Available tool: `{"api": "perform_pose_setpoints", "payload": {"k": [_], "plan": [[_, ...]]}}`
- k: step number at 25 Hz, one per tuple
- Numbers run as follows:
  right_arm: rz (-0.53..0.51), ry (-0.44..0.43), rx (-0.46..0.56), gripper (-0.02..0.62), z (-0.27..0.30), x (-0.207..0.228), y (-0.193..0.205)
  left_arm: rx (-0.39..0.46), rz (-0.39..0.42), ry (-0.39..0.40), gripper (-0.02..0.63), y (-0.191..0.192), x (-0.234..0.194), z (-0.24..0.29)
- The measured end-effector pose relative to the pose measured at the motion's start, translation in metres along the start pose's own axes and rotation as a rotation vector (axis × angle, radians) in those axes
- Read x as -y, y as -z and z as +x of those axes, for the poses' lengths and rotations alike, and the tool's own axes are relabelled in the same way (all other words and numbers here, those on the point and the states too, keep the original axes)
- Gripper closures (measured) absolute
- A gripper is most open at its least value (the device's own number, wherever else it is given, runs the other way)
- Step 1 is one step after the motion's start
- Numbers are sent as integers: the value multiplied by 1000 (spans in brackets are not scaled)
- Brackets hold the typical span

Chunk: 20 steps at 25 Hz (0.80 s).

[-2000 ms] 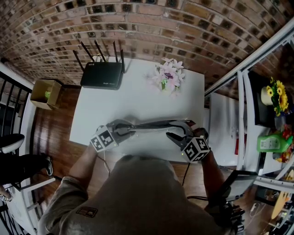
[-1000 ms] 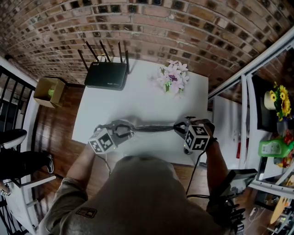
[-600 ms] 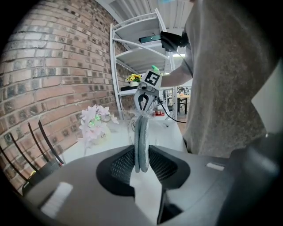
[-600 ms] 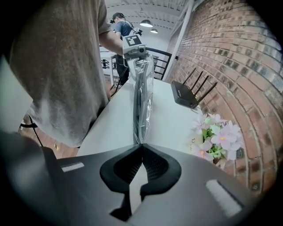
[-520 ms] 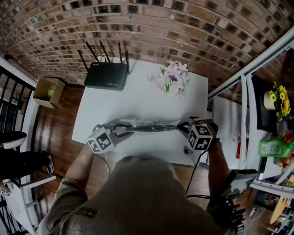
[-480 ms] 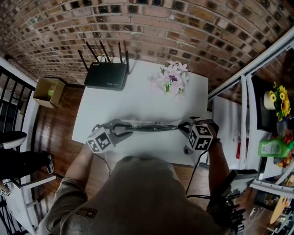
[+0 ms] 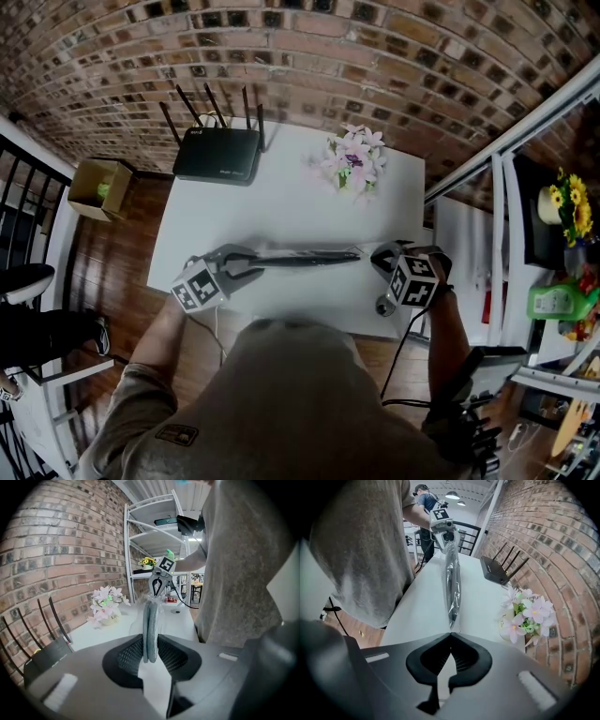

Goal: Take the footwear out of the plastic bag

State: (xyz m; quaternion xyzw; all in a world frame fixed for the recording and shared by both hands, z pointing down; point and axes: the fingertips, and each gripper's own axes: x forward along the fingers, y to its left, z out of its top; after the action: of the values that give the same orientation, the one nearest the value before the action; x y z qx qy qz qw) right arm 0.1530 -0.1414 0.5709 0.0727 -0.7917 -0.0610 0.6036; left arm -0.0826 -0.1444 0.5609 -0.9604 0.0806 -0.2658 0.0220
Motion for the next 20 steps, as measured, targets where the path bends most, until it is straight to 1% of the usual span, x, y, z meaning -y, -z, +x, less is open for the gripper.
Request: {"api": "perform_pose_setpoints", "payload": {"k": [3, 4, 6, 7, 10, 11, 14, 15, 16, 17, 20], "plan": [[10, -8, 6, 571, 4, -2, -2, -8, 4, 4, 512, 2, 3, 1], [13, -11, 10, 533, 4, -3, -5, -10, 5, 5, 512, 2, 3, 1], [18, -24, 23, 421, 4, -6, -14, -10, 4, 4, 513, 2, 4, 1], [15, -26, 34, 384, 4, -6, -21, -9, 4, 3, 513, 2, 5, 1], [-24, -1, 76, 326, 13, -2, -43, -9, 5, 2, 512, 3, 6, 1], [-40, 3, 87, 321, 17, -1, -51, -9, 5, 1, 512, 3, 7, 1], [-85, -3, 87, 326, 32, -3, -68, -9, 2, -2, 512, 5, 9, 3], [-98, -2, 80, 356, 35, -4, -71, -11, 0, -2, 512, 6, 9, 3], [-108, 3, 73, 429, 38, -4, -73, -14, -2, 0, 511, 7, 11, 3], [-113, 5, 69, 472, 39, -4, -74, -18, -5, 4, 508, 8, 12, 3], [-107, -1, 78, 492, 36, -5, -78, -23, -23, 9, 491, 11, 15, 3]]}}
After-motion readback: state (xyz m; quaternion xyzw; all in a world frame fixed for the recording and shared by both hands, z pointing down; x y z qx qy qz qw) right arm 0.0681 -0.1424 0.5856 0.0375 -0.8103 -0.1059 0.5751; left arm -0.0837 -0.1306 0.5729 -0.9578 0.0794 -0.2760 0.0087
